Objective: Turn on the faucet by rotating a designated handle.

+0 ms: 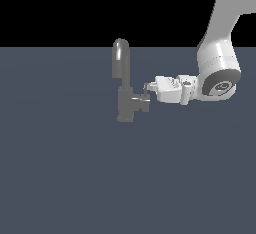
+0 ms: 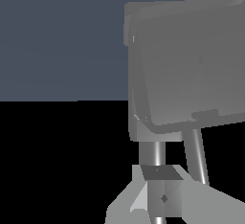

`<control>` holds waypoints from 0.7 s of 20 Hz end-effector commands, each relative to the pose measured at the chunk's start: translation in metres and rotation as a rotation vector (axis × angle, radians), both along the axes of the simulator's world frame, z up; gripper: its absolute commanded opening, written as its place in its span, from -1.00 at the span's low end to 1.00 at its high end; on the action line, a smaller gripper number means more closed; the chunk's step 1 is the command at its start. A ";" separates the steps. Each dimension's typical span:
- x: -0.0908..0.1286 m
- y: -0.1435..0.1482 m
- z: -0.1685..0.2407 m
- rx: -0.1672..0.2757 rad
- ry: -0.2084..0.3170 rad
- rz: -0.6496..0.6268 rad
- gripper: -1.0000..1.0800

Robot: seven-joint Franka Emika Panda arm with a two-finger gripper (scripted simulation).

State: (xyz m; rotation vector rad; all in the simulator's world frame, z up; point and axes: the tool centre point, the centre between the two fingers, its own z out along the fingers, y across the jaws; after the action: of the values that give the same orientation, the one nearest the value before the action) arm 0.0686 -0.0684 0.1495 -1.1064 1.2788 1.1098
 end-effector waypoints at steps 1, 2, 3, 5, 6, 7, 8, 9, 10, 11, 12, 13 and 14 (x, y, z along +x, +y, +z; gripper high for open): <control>-0.009 0.001 0.003 0.004 0.003 0.007 -1.00; -0.012 0.002 0.004 0.004 0.003 0.007 -1.00; -0.015 0.002 0.004 0.004 0.003 0.007 -1.00; -0.020 0.003 0.006 0.004 0.003 0.007 -1.00; -0.020 0.003 0.006 0.004 0.003 0.007 -1.00; -0.013 0.002 0.008 0.000 -0.007 0.002 -1.00; -0.016 0.002 0.006 0.000 -0.007 0.002 -1.00; -0.020 0.003 0.004 0.000 -0.006 0.002 -1.00; -0.023 0.003 0.002 0.001 -0.005 0.003 -1.00; -0.027 0.004 0.001 0.001 -0.005 0.003 -1.00; -0.030 0.004 -0.001 0.001 -0.004 0.003 -1.00; -0.034 0.005 -0.003 0.002 -0.004 0.004 -1.00; -0.037 0.005 -0.005 0.002 -0.003 0.004 -1.00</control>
State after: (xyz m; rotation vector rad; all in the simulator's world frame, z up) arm 0.0438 -0.0648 0.1561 -1.1197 1.2635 1.0889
